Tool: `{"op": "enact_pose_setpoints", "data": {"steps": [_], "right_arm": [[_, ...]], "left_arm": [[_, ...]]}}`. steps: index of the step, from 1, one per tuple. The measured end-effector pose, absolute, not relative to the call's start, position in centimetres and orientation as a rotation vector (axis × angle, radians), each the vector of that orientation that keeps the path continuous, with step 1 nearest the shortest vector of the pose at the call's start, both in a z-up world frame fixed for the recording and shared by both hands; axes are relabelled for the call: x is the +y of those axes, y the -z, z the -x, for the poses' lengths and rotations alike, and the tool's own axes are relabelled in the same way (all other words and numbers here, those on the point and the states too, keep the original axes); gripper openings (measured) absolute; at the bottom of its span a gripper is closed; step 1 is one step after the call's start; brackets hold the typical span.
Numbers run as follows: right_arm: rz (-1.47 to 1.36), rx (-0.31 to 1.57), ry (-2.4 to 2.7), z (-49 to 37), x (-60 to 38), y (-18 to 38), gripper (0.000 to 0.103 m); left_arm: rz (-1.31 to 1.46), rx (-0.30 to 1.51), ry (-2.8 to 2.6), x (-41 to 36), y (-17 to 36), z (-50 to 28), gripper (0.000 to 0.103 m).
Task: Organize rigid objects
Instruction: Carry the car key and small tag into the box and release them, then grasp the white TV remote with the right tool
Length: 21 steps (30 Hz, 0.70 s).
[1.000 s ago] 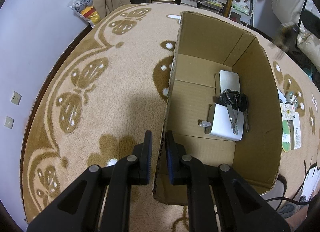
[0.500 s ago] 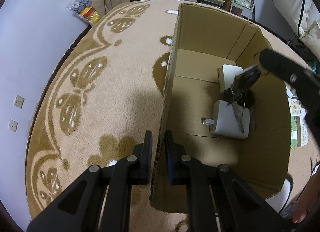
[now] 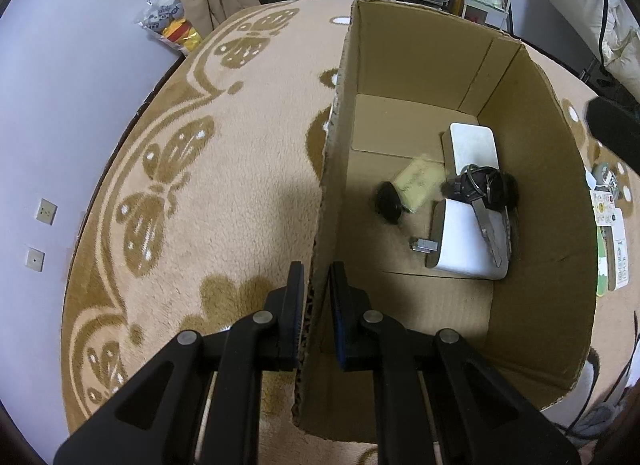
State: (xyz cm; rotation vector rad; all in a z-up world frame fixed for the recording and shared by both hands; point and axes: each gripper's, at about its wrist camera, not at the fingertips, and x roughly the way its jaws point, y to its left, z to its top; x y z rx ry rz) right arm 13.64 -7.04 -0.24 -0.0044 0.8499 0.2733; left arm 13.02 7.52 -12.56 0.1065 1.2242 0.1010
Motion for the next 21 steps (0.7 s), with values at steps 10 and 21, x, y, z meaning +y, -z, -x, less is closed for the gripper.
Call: {"op": "enact_pose_setpoints", "data": {"steps": [10, 21], "right_arm": [[-0.139, 0.959, -0.102, -14.7, -15.4, 2.6, 0.088], [-0.305, 1.133, 0.049, -14.7, -21.1, 9.7, 0.088]], "left_arm": [[-0.101, 1.224, -0.101, 7.5, 12.6, -13.1, 0.012], [-0.08, 1.226, -0.097, 8.0, 12.6, -13.4, 0.012]]}}
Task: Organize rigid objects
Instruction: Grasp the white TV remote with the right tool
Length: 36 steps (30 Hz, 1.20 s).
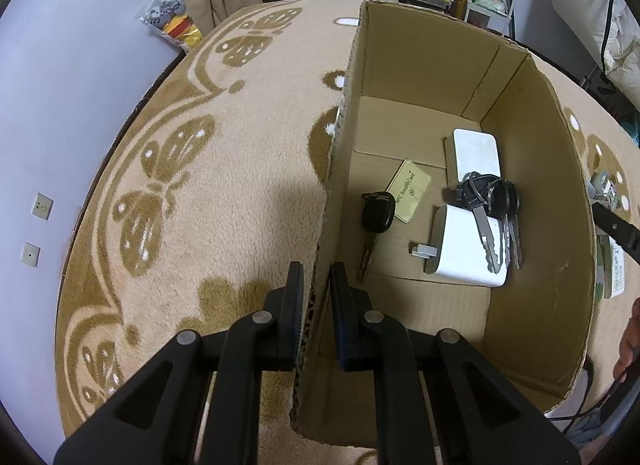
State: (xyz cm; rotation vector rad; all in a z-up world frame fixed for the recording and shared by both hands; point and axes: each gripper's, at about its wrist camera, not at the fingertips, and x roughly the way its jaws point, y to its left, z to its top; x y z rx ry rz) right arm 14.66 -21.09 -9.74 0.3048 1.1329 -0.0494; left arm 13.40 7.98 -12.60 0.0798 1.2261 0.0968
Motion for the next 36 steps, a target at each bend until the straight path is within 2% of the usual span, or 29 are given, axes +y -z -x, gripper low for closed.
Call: {"op": "enact_pose_setpoints", "data": {"steps": [10, 18, 31, 36], "right_arm": [[-0.334, 1.15, 0.189, -16.9, -21.8, 11.0, 0.089], [-0.202, 1.218, 0.355, -18.8, -19.4, 11.7, 0.089], [-0.057, 1.283, 0.513, -16.9, -17.4, 12.6, 0.089], [-0.107, 1.224, 0.517, -15.1, -17.4, 11.7, 0.089]], "left_arm": [[-0.083, 1.226, -0.098, 8.0, 12.6, -13.4, 0.012], [-0.083, 1.226, -0.097, 8.1, 12.5, -13.4, 0.013], [-0.08, 1.226, -0.098, 8.1, 12.5, -13.4, 0.013], [-0.083, 1.225, -0.098, 8.0, 12.6, -13.4, 0.013]]}}
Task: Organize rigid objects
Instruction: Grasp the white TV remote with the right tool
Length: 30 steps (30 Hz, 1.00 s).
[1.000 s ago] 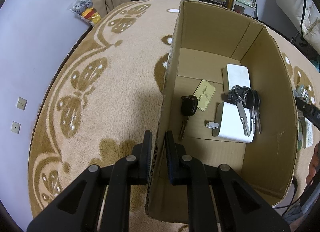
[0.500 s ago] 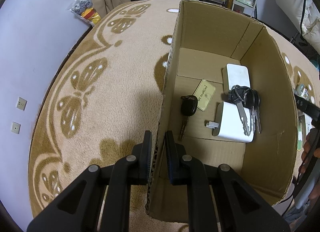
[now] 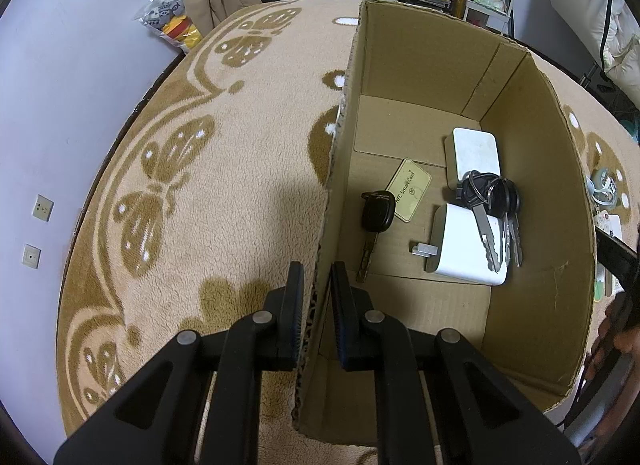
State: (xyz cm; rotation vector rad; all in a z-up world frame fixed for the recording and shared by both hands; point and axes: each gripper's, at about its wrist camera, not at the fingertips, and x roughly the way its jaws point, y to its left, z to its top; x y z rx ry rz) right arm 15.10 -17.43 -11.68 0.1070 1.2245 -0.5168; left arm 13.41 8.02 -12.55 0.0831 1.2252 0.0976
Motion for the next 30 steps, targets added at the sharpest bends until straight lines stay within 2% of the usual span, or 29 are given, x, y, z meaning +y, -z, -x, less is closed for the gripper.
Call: {"op": "enact_pose_setpoints", "data": {"steps": [9, 11, 13, 17, 18, 19, 30], "right_arm": [[-0.217, 1.238, 0.482, -14.4, -18.6, 13.0, 0.089], [-0.179, 1.212, 0.457, -14.3, -18.1, 13.0, 0.083], [-0.128, 1.198, 0.447, -14.0, -17.3, 12.8, 0.065], [-0.111, 1.183, 0.421, -13.3, -17.0, 12.7, 0.055], [-0.129, 1.173, 0.407, -13.0, -17.3, 12.5, 0.047], [-0.149, 1.17, 0.386, -12.7, -17.3, 12.3, 0.044], [-0.265, 1.062, 0.274, -10.1, -18.4, 9.1, 0.044]], "left_arm": [[-0.081, 1.226, -0.097, 8.2, 12.6, -13.4, 0.013], [-0.083, 1.226, -0.097, 8.2, 12.6, -13.4, 0.013], [-0.086, 1.226, -0.098, 8.2, 12.6, -13.5, 0.013], [-0.086, 1.225, -0.098, 8.2, 12.6, -13.4, 0.013], [-0.087, 1.225, -0.098, 8.1, 12.6, -13.4, 0.013], [-0.088, 1.225, -0.098, 8.1, 12.6, -13.4, 0.013], [-0.099, 1.223, -0.101, 8.1, 12.6, -13.4, 0.013]]}}
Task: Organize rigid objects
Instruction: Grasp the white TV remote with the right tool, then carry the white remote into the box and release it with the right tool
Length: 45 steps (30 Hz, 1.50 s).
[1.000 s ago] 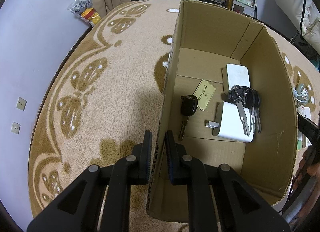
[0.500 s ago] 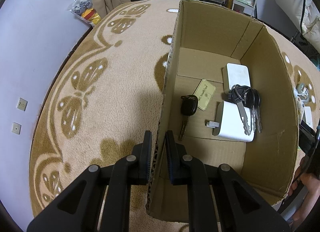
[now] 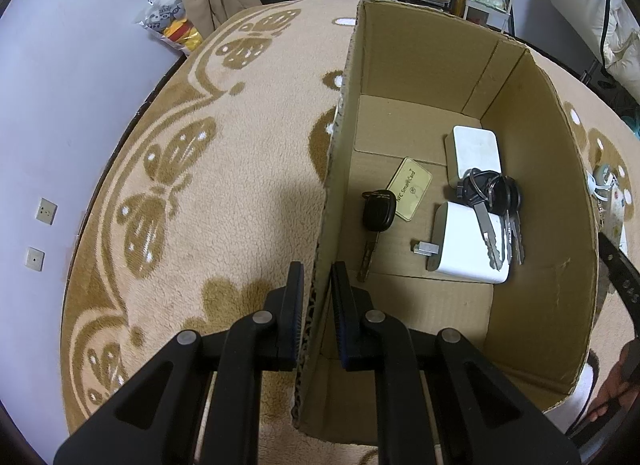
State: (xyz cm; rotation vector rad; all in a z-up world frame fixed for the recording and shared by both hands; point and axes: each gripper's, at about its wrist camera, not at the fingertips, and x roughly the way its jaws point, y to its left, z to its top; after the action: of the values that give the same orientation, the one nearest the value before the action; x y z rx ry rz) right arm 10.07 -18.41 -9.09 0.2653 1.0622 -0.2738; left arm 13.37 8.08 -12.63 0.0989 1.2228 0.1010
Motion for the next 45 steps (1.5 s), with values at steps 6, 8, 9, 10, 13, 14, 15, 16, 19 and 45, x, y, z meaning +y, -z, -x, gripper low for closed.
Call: {"op": "enact_pose_setpoints", "data": {"steps": [6, 8, 9, 10, 13, 14, 15, 16, 19, 45], "right_arm": [[-0.304, 1.005, 0.152, -10.8, -16.9, 6.3, 0.044], [-0.314, 0.993, 0.105, -11.2, -16.4, 5.2, 0.044], [-0.314, 0.984, 0.077, -11.5, -16.1, 4.4, 0.044], [-0.313, 0.976, 0.057, -11.7, -15.9, 3.8, 0.044], [-0.29, 0.929, -0.001, -12.1, -14.5, 1.1, 0.044], [-0.275, 0.906, -0.023, -12.3, -13.8, 0.0, 0.044], [-0.263, 0.89, -0.04, -12.4, -13.3, -0.9, 0.044], [-0.251, 0.873, -0.059, -12.4, -12.8, -1.8, 0.044], [-0.231, 0.83, -0.132, -12.7, -11.1, -4.3, 0.044], [-0.266, 1.063, -0.293, -15.9, -5.8, 4.6, 0.044]], "left_arm": [[-0.107, 1.222, -0.104, 7.9, 12.6, -13.3, 0.013], [-0.106, 1.222, -0.103, 7.9, 12.6, -13.3, 0.013], [-0.107, 1.222, -0.104, 7.9, 12.6, -13.3, 0.013], [-0.108, 1.222, -0.104, 7.9, 12.6, -13.3, 0.013], [-0.107, 1.222, -0.104, 8.0, 12.6, -13.3, 0.013], [-0.107, 1.222, -0.104, 7.9, 12.6, -13.3, 0.013], [-0.107, 1.222, -0.104, 7.9, 12.6, -13.3, 0.013], [-0.108, 1.222, -0.104, 7.9, 12.6, -13.3, 0.013], [-0.111, 1.222, -0.105, 7.9, 12.6, -13.3, 0.013], [-0.115, 1.22, -0.103, 7.7, 12.5, -13.2, 0.013]]}}
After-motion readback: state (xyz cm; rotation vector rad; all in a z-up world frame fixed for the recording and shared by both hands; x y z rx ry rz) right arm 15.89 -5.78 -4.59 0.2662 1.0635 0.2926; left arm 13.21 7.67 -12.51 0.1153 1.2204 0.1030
